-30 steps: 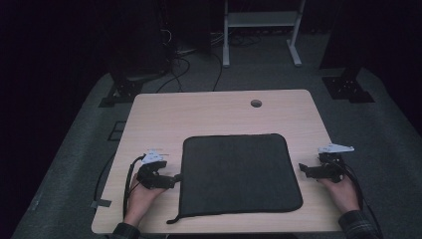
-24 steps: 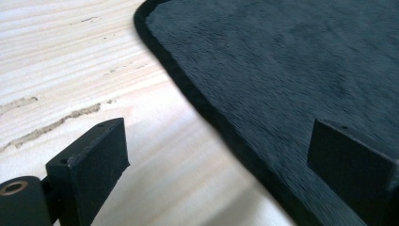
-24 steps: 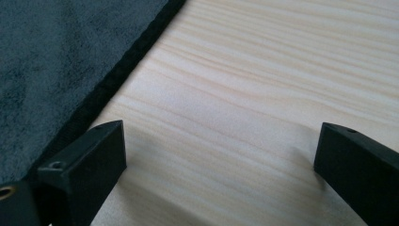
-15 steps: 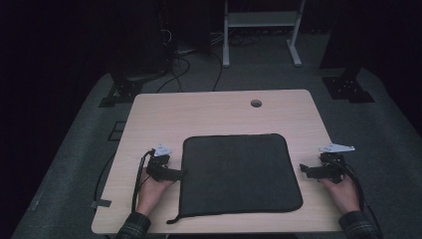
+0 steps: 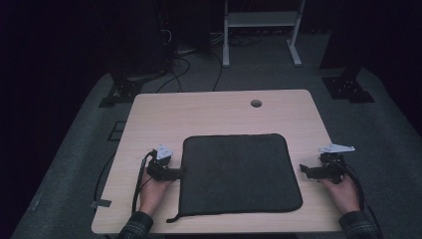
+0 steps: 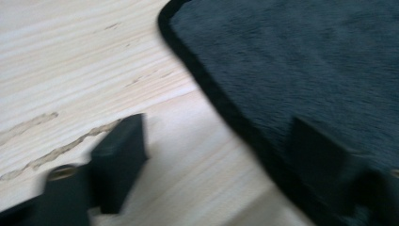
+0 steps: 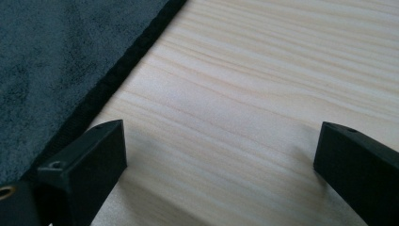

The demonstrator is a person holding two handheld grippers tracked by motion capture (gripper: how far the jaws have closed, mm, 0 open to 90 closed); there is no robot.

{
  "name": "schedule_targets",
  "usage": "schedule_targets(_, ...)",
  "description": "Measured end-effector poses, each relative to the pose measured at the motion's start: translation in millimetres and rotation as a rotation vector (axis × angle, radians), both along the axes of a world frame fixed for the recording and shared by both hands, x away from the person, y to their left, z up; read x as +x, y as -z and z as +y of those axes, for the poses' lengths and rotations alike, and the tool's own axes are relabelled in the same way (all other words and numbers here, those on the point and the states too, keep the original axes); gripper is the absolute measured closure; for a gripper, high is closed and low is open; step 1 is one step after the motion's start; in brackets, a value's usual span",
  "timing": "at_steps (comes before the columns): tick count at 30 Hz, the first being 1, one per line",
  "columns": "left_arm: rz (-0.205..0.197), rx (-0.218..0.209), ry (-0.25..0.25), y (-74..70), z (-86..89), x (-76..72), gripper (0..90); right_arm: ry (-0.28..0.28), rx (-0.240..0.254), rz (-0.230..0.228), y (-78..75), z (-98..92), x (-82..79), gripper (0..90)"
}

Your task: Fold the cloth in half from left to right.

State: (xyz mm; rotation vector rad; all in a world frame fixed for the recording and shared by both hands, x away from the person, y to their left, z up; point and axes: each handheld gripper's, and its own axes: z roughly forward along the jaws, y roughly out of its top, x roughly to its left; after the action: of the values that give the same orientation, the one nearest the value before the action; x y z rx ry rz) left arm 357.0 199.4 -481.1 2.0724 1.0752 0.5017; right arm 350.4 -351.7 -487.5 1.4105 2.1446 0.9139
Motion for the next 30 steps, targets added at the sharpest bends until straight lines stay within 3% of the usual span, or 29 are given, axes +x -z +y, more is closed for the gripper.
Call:
schedule_targets(2, -0.005, -0.012, 0.028, -0.4, -0.5, -2.0, 37.6, -0.001, 0.000, -0.001, 0.0, -0.1, 0.0, 1.9)
schedule_targets(5, 0.004, -0.023, 0.043, -1.7, 0.4, -2.7, 48.9, 0.000, 0.000, 0.000, 0.0, 0.0, 0.0, 1.9)
schedule_targets(10, 0.033, -0.066, 0.041, -2.6, -1.3, -4.4, 71.7, -0.003, 0.000, 0.000, 0.0, 0.0, 0.1, 1.9)
schedule_targets(14, 0.060, -0.088, 0.046, -2.9, -2.4, -5.0, 82.1, -0.004, 0.000, -0.001, 0.1, 0.0, 0.2, 1.9)
schedule_targets(18, 0.073, -0.108, 0.044, -2.4, -2.2, -4.6, 87.2, -0.004, 0.000, 0.000, 0.1, 0.0, 0.2, 1.9)
schedule_targets(24, 0.068, -0.084, 0.059, -4.4, -2.5, -4.9, 88.6, -0.004, 0.000, 0.000, 0.0, 0.0, 0.2, 1.9)
schedule_targets(30, 0.070, -0.131, 0.052, -11.9, 7.4, -5.0, 88.7, -0.008, -0.001, -0.002, 0.1, 0.0, 0.2, 1.9)
